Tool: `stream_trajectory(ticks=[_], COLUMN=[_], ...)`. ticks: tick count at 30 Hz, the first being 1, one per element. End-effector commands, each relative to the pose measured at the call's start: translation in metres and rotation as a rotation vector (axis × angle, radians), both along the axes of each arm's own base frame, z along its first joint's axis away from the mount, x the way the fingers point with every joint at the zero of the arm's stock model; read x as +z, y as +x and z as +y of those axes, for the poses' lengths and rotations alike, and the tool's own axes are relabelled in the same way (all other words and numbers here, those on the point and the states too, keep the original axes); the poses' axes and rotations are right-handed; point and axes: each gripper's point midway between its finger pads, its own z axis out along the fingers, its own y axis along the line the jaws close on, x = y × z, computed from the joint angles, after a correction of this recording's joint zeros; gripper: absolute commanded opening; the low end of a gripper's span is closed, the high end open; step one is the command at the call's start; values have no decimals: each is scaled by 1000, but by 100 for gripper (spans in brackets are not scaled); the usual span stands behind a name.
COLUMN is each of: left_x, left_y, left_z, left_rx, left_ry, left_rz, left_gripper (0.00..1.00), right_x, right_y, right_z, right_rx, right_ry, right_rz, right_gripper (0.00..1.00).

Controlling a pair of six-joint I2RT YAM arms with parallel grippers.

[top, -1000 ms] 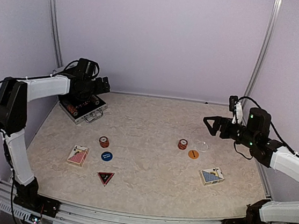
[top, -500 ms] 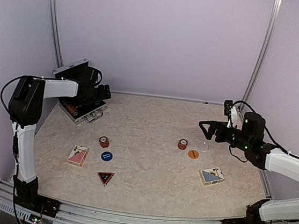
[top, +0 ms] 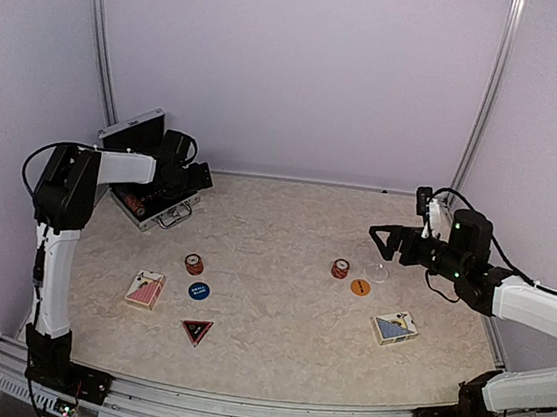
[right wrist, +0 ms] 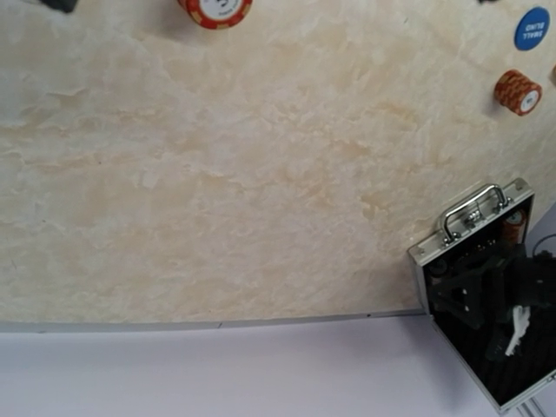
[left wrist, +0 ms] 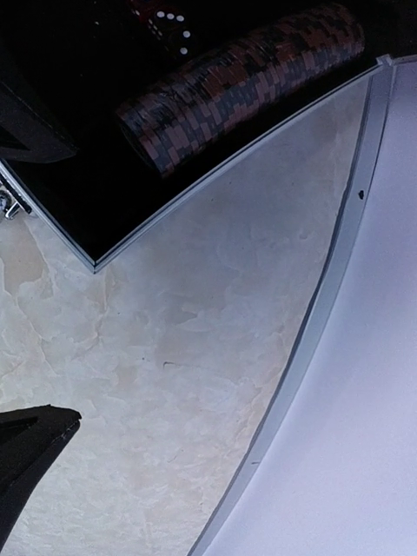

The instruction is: Pack up texas hold em set

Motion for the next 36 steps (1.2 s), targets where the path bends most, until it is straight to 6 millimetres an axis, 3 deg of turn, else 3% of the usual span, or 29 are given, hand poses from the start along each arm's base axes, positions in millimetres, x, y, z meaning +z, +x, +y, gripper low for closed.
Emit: stream_trajectory(ticks=[1, 20, 36], left_x=[-4, -27, -45], left_y=[11, 16, 20], left_z=[-6, -18, -50], left_rx=[0, -15, -89], left_ry=[-31, -33, -34], left_rz=[-6, 25, 37], left_gripper=[96, 95, 95], right_x=[-1, -6, -11], right_y=[-2, 1, 5], right_z=[3, 3, 4], right_rx=[-1, -7, -10], right_ry=[8, 5, -4], right_rz=[-4, 13, 31], right_gripper=[100, 100, 100])
